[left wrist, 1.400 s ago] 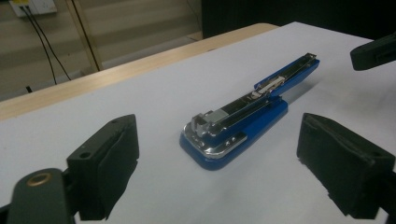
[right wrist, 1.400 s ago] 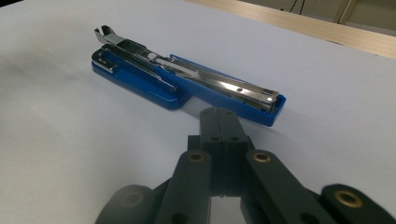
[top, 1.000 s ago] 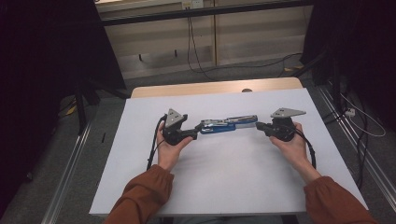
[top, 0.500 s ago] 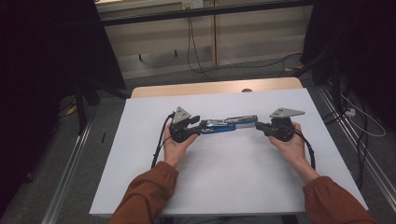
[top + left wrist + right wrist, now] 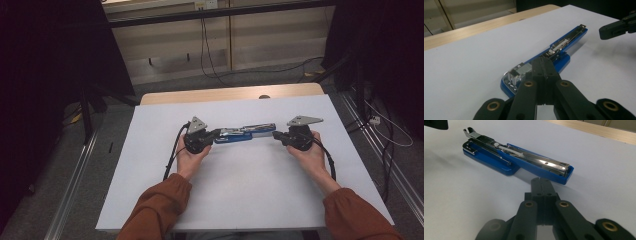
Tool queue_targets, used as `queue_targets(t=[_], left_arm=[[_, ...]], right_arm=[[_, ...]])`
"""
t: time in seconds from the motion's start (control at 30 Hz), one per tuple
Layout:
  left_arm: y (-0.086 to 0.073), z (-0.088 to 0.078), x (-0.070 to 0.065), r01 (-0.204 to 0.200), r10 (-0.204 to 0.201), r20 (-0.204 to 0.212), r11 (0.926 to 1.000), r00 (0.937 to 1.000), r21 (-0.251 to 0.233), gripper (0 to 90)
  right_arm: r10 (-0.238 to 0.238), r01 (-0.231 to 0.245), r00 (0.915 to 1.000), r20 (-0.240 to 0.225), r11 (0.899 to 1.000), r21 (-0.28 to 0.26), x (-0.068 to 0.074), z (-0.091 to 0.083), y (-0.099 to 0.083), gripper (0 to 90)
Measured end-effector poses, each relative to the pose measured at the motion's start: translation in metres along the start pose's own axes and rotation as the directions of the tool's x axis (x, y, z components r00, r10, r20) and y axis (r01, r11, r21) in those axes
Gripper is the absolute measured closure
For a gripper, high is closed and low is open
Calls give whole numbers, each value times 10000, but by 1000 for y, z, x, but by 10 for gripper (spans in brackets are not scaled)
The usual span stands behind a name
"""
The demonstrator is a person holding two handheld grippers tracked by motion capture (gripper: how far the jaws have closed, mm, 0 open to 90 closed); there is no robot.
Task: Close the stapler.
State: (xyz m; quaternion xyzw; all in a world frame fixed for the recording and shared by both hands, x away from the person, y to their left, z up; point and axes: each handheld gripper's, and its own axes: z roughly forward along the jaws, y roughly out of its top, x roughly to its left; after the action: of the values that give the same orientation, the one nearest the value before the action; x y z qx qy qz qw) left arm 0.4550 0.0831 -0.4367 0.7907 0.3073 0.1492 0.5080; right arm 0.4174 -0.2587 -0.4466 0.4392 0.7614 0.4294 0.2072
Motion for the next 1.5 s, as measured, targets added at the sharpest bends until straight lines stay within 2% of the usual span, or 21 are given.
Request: queue_targets(t=[0.2,0.37,0.57,0.73,0.8,0.87,0.97,1.03,1.07,1.13,1.33,1.5], left_arm=[[-2,1,3,109,-105,-165,9996,9998,249,900],[-5,4,3,-133,149,-225,9976,9996,682,900],[-3,8,2,-174,190,-269,9981,9995,596,900],[-6,16,2,-265,304,-426,9956,9986,894,900],[-5,19,5,326,-300,-273,9943,9992,1013,900],[-4,20,5,-21,70,-431,9937,9990,1116,900],[-7,22,7,-51,108,-449,9922,9989,1244,900],[-9,24,7,-44,86,-304,9907,9995,1361,900],[-9,25,7,-180,245,-452,9904,9987,1373,900],[-9,25,8,-137,199,-437,9904,9988,1378,900],[-10,26,6,-388,477,-601,9892,9970,1416,900],[-10,25,7,-491,588,-631,9882,9963,1451,900]], right_arm=[[31,-32,10000,17,9999,157,-1,3,0,900],[69,-69,10000,19,9997,225,-2,4,0,900],[-56,57,9999,-94,9998,176,-1,5,0,900],[-50,54,9999,-147,9996,289,0,7,0,900],[-104,109,9998,-162,9994,326,0,8,0,900],[-70,79,9997,-241,9993,362,0,9,0,900],[-46,60,9995,-321,9991,431,-1,9,-1,900],[-32,47,9995,-311,9988,484,-1,10,-2,900],[-31,46,9995,-323,9988,486,-1,10,-2,900],[-47,63,9995,-315,9987,503,-1,10,-2,900],[-6,18,9996,-284,9991,424,-2,7,2,900],[118,-112,9999,-85,9980,626,-6,7,-1,900]])
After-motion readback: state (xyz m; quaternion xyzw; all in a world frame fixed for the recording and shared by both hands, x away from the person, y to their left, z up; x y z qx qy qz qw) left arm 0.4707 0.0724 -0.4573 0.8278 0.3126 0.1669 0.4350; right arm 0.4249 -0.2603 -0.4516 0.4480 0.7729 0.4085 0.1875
